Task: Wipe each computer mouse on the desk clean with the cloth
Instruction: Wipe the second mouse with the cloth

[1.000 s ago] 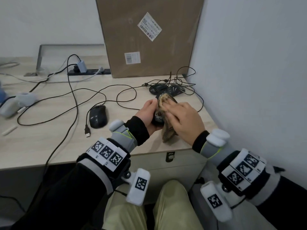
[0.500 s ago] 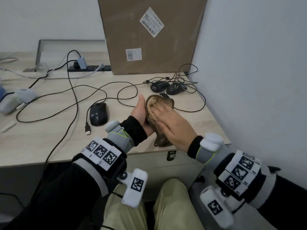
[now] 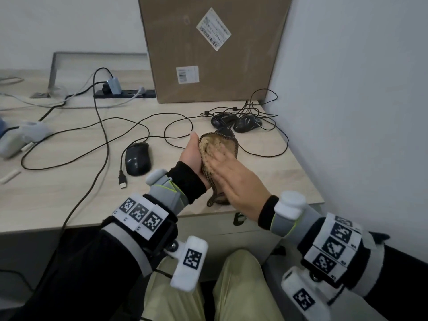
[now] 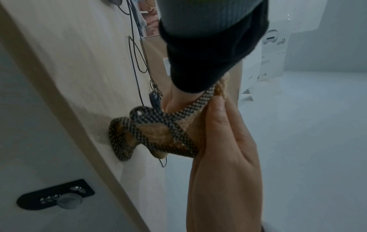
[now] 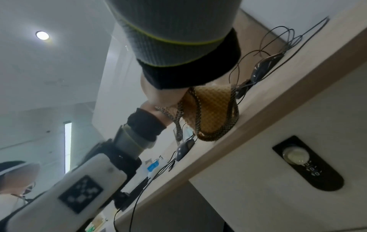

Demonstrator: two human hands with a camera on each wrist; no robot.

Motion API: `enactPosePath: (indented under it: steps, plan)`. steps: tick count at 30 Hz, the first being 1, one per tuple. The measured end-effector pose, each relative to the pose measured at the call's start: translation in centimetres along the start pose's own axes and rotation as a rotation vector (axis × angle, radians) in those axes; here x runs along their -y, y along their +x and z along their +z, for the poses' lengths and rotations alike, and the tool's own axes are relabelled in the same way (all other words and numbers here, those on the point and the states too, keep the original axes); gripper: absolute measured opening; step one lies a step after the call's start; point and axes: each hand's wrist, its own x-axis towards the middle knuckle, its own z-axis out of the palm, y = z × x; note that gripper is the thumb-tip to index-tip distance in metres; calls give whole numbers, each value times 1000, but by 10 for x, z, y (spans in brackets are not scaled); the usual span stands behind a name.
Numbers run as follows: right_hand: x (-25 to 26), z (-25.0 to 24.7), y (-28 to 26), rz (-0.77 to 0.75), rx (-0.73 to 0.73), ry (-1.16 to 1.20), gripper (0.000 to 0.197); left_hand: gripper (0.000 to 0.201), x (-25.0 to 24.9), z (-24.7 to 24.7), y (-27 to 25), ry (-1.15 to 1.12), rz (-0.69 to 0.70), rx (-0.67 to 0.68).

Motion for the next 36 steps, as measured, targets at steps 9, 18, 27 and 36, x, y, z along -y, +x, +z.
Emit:
enactPosePath:
  steps: [9,18,27,36]
  plan:
    - [-44,-21,33,343,-125,182,40,54,9,4,-4,79,-44,98]
    - [-37,-25,29,525,-298,467,31,29,10,9,-3,81,-32,36]
    - [-9,-31,9,247,-146,374,39,40,-2,6,2,-23,60,139]
    - [-45,-33,7,474,-350,363,32,32,1,-17,1,523,120,105]
